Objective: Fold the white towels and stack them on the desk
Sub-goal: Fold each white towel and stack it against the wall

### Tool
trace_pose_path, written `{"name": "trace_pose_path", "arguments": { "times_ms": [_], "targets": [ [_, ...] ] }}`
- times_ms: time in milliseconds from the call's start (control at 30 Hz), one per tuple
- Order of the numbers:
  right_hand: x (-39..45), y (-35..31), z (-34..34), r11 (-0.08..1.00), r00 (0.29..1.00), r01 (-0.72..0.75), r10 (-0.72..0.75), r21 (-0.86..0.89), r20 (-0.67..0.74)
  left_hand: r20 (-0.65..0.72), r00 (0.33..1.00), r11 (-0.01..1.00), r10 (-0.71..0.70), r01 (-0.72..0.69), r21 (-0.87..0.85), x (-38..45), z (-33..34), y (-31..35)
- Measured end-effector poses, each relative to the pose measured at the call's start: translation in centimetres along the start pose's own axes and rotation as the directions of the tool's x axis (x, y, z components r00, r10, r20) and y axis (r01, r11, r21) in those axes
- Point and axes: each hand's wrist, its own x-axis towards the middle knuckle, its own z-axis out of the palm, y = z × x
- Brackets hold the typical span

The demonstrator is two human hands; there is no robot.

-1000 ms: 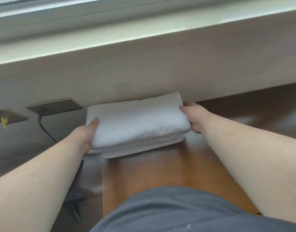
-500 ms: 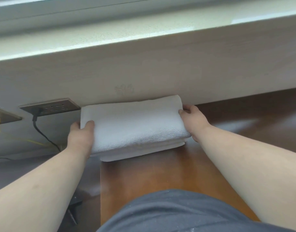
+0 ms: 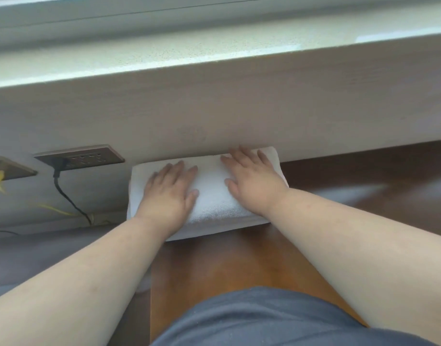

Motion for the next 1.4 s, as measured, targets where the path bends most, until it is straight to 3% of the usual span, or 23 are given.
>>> {"name": "trace_pose_path", "arguments": {
  "times_ms": [67, 133, 267, 400, 500, 633, 733, 867, 1167, 1400],
  "targets": [
    [-0.3, 0.9, 0.8, 0.985, 0.969, -0.165, 0.170, -0.039, 0.178, 0.113, 0.974, 0.979, -0.195, 0.187, 0.083, 0.0, 0.7, -0.9],
    [-0.9, 1.9, 1.0, 0.956, 0.937, -0.291, 0.294, -0.047, 0.188, 0.160, 0.937, 0.950, -0.311, 0.306, 0.058, 0.1, 1.0, -1.9],
    [-1.7, 2.1, -0.2, 0.951, 0.936, -0.307, 0.306, -0.020, 0.177, 0.240, 0.915, 0.945, -0.326, 0.305, 0.119, 0.8, -0.2, -1.3],
    [-4.6, 3.5, -4.0, 0.941, 0.940, -0.339, 0.339, -0.002, 0.046, 0.133, 0.980, 0.980, -0.145, 0.125, 0.154, 0.8, -3.1, 2.1],
    [-8.5, 5.9, -8.7, 0.914, 0.914, -0.405, 0.404, -0.019, -0.040, -0.007, 0.997, 0.996, 0.075, -0.075, 0.040, 0.2, -5.6, 6.0],
    [-14.8, 10.5, -15.3, 0.849, 0.849, -0.522, 0.510, -0.074, -0.142, -0.091, 0.937, 0.938, 0.337, -0.342, -0.055, 0.2, -8.7, 13.3],
    [-19.6, 13.6, -19.5, 0.760, 0.750, -0.648, 0.627, -0.046, -0.209, -0.097, 0.883, 0.881, 0.460, -0.467, -0.077, 1.2, -10.5, 19.6],
    [-26.0, 15.6, -22.9, 0.640, 0.600, -0.754, 0.762, 0.146, -0.243, -0.070, 0.853, 0.842, 0.517, -0.521, -0.138, 1.1, -13.3, 28.9],
    [-46.4, 21.3, -28.0, 0.571, 0.475, -0.781, 0.806, 0.254, -0.352, -0.087, 0.745, 0.730, 0.661, -0.666, -0.157, -4.5, -12.8, 49.6],
    [-64.0, 27.8, -29.6, 0.491, 0.377, -0.826, 0.847, 0.278, -0.375, -0.067, 0.749, 0.726, 0.659, -0.657, -0.206, -12.2, -9.2, 64.7]
  ]
}}
